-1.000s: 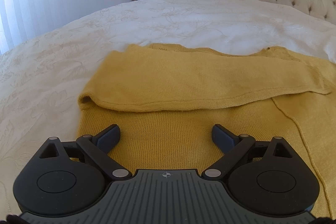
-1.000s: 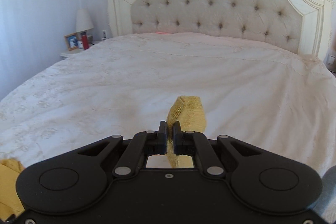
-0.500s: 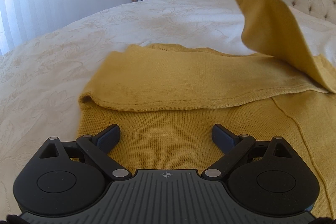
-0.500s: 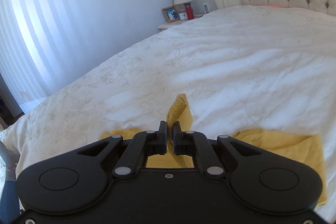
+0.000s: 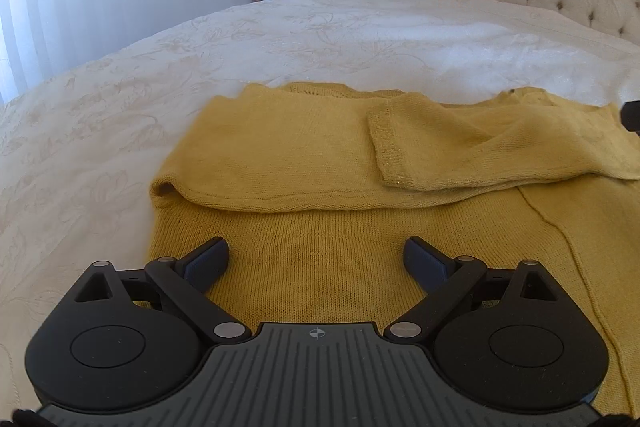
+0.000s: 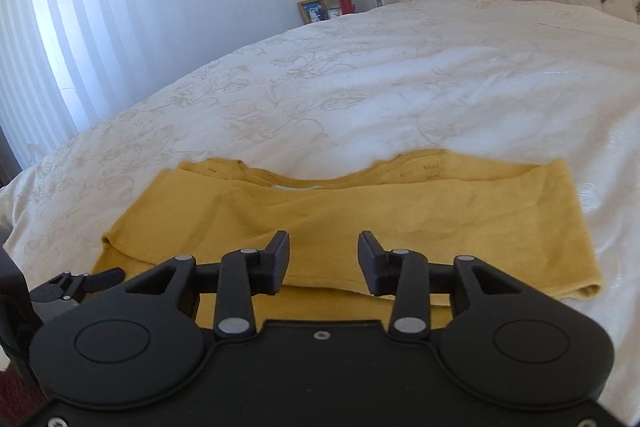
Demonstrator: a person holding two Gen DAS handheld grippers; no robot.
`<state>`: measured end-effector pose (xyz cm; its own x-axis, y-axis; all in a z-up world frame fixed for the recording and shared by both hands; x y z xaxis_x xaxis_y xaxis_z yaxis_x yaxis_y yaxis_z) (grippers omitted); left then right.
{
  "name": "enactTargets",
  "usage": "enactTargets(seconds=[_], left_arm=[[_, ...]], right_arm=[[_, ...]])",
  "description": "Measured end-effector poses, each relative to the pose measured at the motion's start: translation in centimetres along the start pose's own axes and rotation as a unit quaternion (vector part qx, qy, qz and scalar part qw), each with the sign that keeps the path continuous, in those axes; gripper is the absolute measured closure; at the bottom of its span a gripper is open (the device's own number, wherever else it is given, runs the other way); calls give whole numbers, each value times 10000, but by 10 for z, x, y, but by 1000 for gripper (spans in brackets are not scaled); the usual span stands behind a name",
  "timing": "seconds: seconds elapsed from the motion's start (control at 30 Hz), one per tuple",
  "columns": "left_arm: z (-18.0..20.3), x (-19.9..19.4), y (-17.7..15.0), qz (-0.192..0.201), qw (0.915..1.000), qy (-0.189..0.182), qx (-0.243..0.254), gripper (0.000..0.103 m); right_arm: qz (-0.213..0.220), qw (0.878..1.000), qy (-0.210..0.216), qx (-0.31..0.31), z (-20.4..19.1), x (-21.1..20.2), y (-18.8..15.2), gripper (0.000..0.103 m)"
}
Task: Fold small clothes
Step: 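Fold the held sleeve across the sweater body with the right gripper and release, then grasp the side edge of the sweater body with the left gripper and lift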
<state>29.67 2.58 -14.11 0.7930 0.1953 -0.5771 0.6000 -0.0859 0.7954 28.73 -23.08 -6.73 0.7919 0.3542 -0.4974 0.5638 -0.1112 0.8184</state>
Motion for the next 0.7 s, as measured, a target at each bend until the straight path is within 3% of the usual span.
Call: enactTargets(seconds=[0.3, 0.4, 0.47, 0.63, 0.7], left_arm=[[-2, 1, 8, -176, 9998, -76, 72, 7], [-1, -7, 12, -275, 9994, -86, 214, 10], [2, -18, 15, -244, 9992, -124, 298, 15], [13, -40, 42, 78, 9982, -493, 333, 15], [18, -33, 55, -50, 9976, -647, 231, 15]], right_arm=[[780, 9955, -517, 142, 44, -36, -29, 51], [500, 9976, -452, 143, 50, -30, -30, 49], [522, 9975, -468, -102, 46, -30, -24, 49], [594, 9959, -357, -579, 29, -33, -20, 48], [577, 9957, -330, -642, 25, -34, -22, 48]])
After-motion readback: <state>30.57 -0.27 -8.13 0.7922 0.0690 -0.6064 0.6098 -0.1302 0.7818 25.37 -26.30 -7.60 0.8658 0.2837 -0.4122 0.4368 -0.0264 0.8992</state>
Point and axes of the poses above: each gripper's, at about its wrist camera, not at the fingertips, and x roughly the way its jaws point, z to its right, y to its top, the point moved 4 cm from there along x, roughly the way its jaws point, and after that the axes turned 9 degrees about y, right-handed, at the moved point
